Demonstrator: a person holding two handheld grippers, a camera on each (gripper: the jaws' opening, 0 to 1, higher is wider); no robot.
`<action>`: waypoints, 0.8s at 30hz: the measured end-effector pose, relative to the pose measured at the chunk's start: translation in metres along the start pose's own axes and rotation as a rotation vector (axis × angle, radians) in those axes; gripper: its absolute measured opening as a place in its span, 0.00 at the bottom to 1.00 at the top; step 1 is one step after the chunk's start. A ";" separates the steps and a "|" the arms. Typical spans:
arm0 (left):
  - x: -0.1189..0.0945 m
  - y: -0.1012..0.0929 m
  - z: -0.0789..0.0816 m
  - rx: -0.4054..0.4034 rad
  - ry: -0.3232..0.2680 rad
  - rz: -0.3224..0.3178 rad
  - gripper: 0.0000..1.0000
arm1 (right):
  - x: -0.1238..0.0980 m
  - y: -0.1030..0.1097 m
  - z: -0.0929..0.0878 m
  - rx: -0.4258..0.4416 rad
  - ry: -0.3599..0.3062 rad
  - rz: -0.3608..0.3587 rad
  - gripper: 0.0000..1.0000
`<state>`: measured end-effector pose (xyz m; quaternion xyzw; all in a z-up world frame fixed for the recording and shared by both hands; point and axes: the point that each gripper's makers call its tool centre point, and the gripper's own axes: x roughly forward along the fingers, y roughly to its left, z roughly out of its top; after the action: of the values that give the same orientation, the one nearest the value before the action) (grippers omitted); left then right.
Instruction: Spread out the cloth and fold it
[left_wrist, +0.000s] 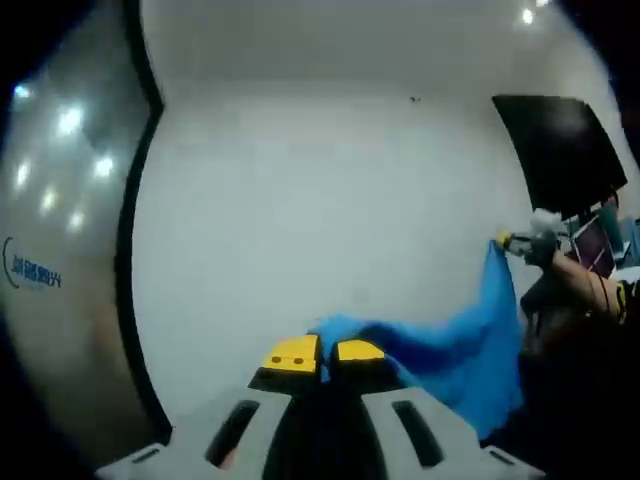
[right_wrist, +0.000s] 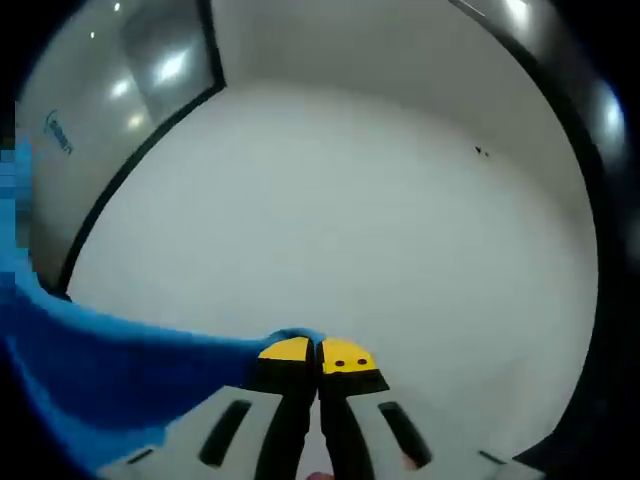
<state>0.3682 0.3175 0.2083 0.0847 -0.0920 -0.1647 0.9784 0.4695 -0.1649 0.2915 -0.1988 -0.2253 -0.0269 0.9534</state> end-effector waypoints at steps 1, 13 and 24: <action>0.004 -0.001 -0.008 -0.019 0.023 -0.008 0.02 | -0.001 -0.001 0.001 -0.022 0.002 -0.003 0.00; 0.002 -0.057 0.013 -0.165 -0.021 -0.150 0.03 | -0.037 -0.007 0.009 -0.078 0.013 0.042 0.00; 0.020 -0.194 -0.070 -0.082 0.210 -0.393 0.03 | -0.081 0.053 -0.173 -0.003 0.509 0.366 0.37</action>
<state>0.3418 0.1393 0.1054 0.0778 0.0353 -0.3461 0.9343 0.4767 -0.1866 0.0941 -0.2244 0.0603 0.0958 0.9679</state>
